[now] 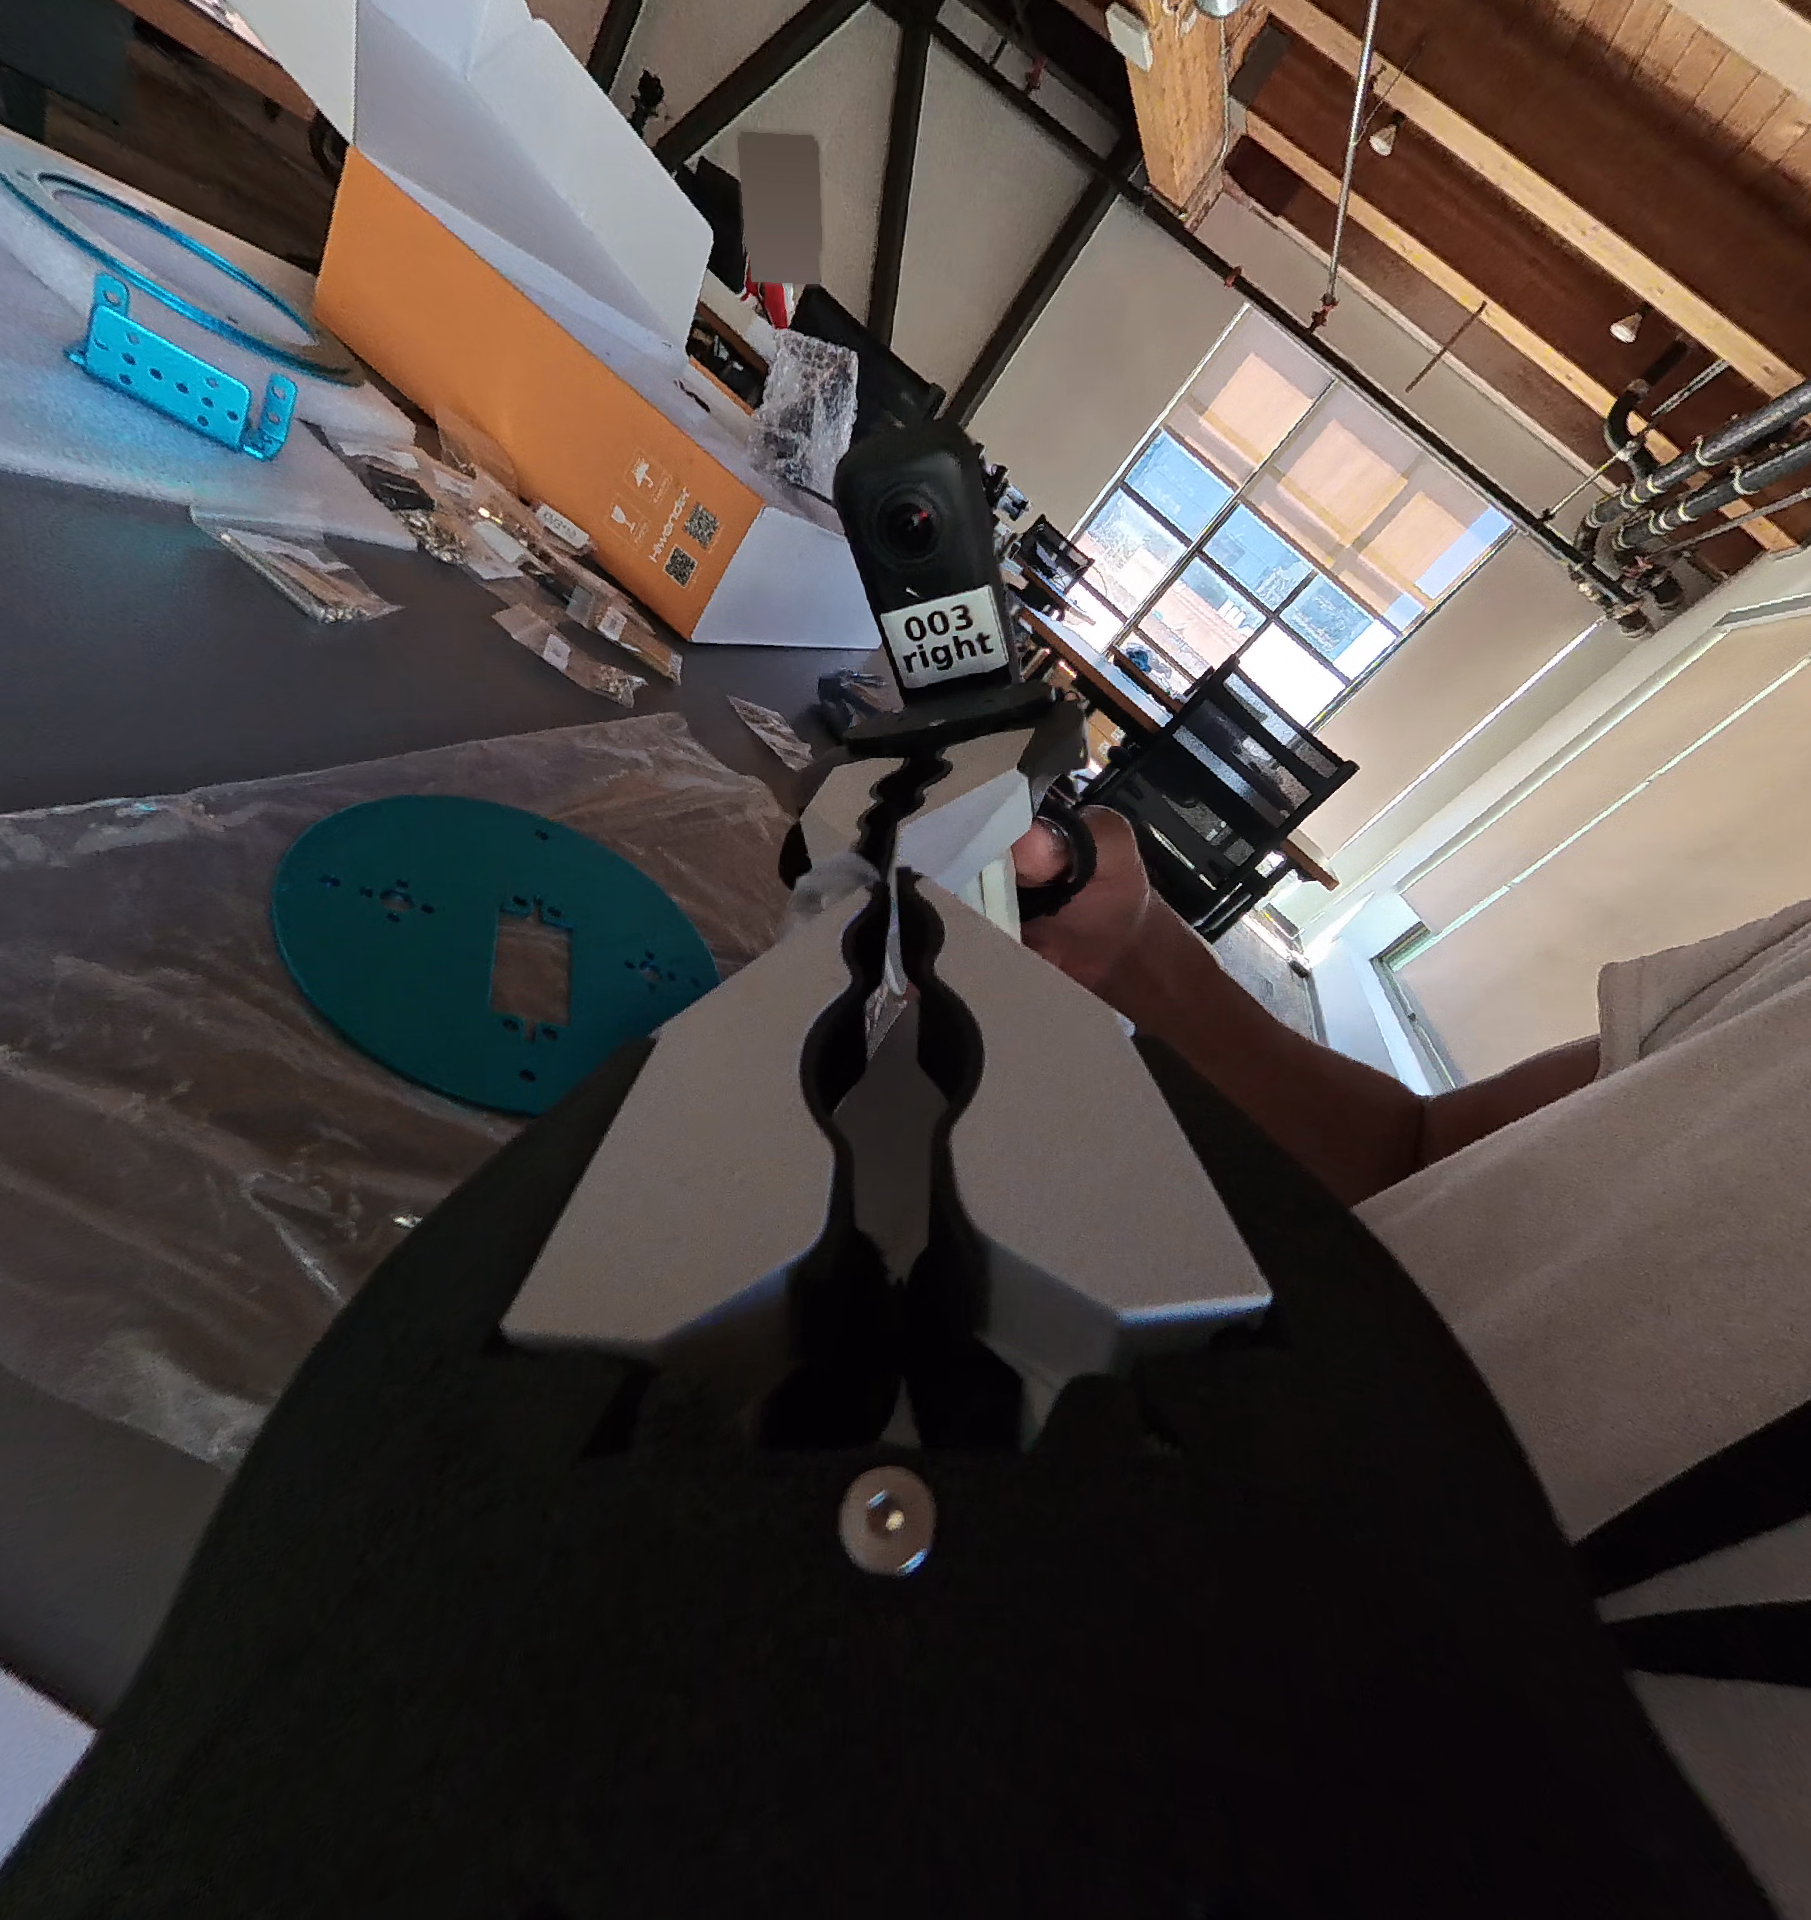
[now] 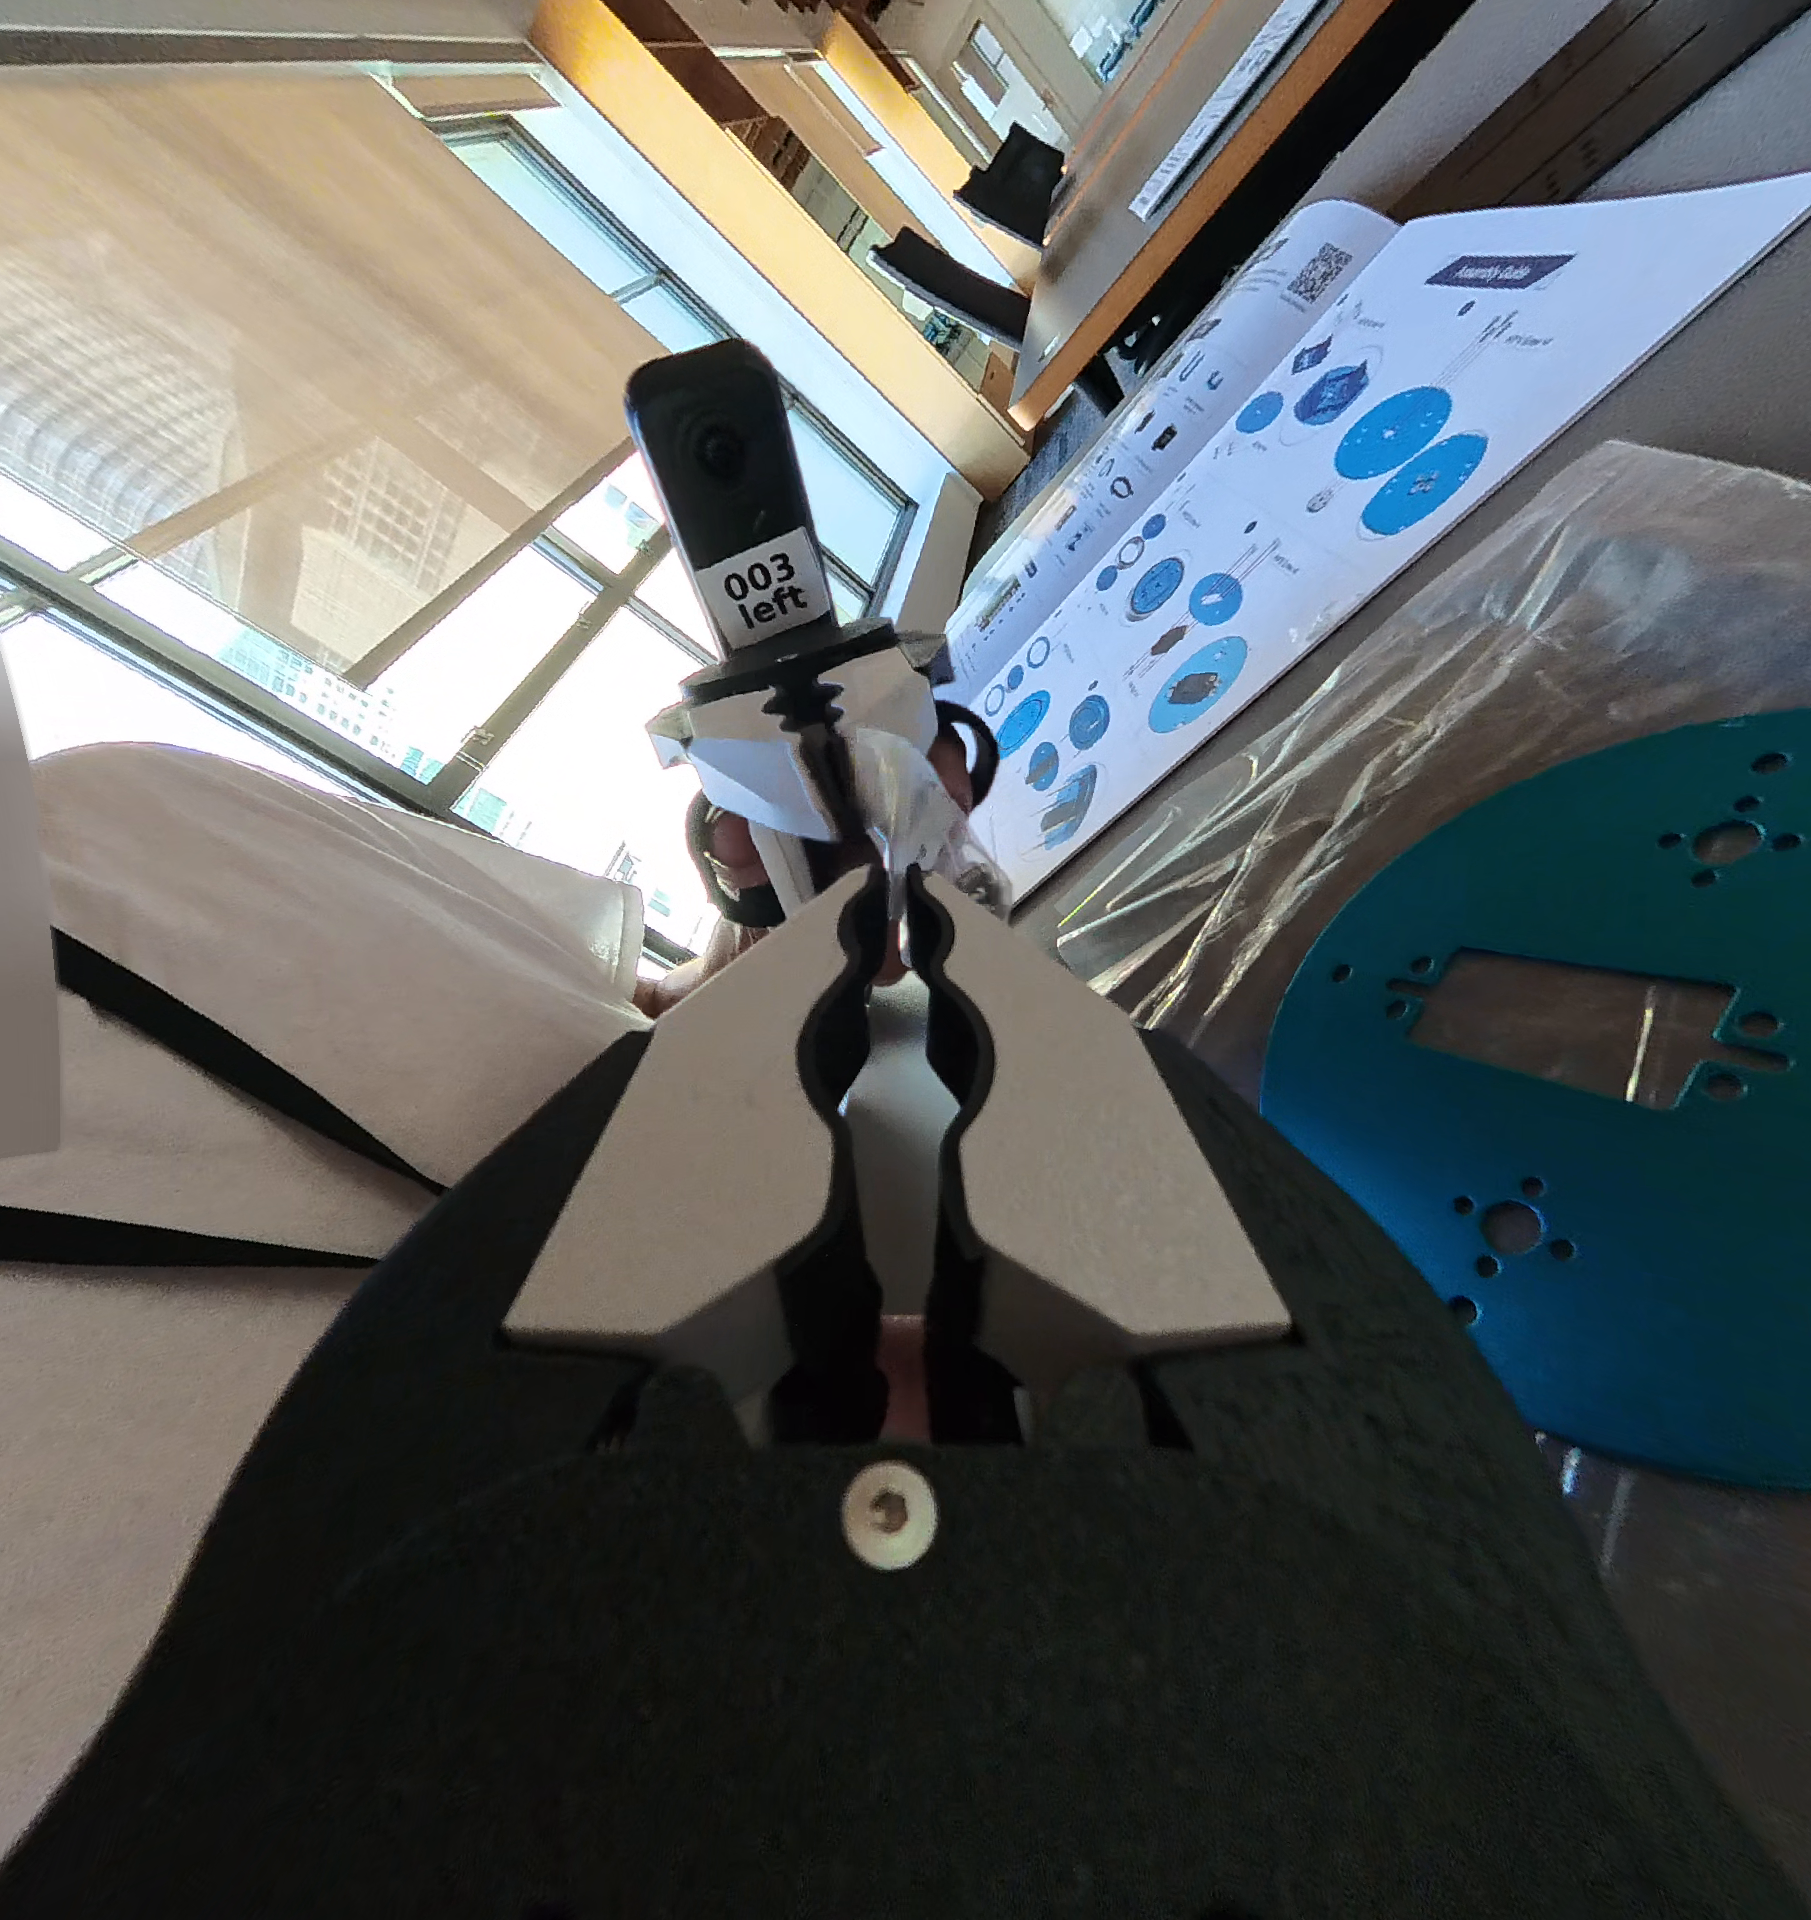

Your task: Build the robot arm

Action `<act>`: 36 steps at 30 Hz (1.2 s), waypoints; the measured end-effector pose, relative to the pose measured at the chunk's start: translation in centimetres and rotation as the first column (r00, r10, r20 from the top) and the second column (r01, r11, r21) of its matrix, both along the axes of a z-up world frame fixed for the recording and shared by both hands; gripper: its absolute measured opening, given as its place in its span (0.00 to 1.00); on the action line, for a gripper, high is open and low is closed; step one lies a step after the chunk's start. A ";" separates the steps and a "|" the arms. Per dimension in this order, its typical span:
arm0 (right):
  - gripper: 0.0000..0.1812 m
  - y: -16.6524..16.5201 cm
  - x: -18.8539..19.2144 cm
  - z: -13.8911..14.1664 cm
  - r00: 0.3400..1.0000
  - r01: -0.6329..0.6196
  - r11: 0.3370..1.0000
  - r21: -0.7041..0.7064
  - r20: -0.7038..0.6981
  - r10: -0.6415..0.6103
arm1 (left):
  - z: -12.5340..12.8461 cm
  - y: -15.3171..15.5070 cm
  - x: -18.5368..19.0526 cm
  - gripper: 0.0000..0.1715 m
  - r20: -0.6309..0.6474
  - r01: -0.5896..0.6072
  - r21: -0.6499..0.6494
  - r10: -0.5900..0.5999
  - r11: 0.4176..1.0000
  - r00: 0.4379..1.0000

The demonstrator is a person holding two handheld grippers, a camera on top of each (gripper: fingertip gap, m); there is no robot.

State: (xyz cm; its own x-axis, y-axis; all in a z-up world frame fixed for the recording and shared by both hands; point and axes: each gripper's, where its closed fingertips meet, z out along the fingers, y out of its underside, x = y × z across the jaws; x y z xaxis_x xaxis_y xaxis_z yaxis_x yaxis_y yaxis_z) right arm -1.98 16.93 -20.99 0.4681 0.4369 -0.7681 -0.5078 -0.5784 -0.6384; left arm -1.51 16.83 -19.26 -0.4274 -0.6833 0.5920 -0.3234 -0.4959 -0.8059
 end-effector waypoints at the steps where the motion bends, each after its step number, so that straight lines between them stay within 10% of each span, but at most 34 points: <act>1: 0.01 0.0 0.0 0.1 1.000 0.000 1.000 0.001 -0.003 0.000 | 0.1 0.0 0.0 0.00 0.003 -0.002 0.005 0.002 1.000 1.000; 36: 0.01 0.5 -0.1 -1.4 0.979 0.058 0.998 -0.007 0.198 -0.055 | -1.9 0.6 0.9 0.00 -0.128 -0.114 -0.038 0.108 0.993 0.986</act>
State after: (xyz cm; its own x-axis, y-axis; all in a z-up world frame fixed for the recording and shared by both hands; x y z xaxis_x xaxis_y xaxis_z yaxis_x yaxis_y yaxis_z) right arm -2.12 17.43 -22.38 0.6345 0.3961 -0.6637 -0.4048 -0.5611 -0.7220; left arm -0.61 17.43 -21.15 -0.2710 -0.6939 0.6672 -0.3616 -0.5690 -0.7386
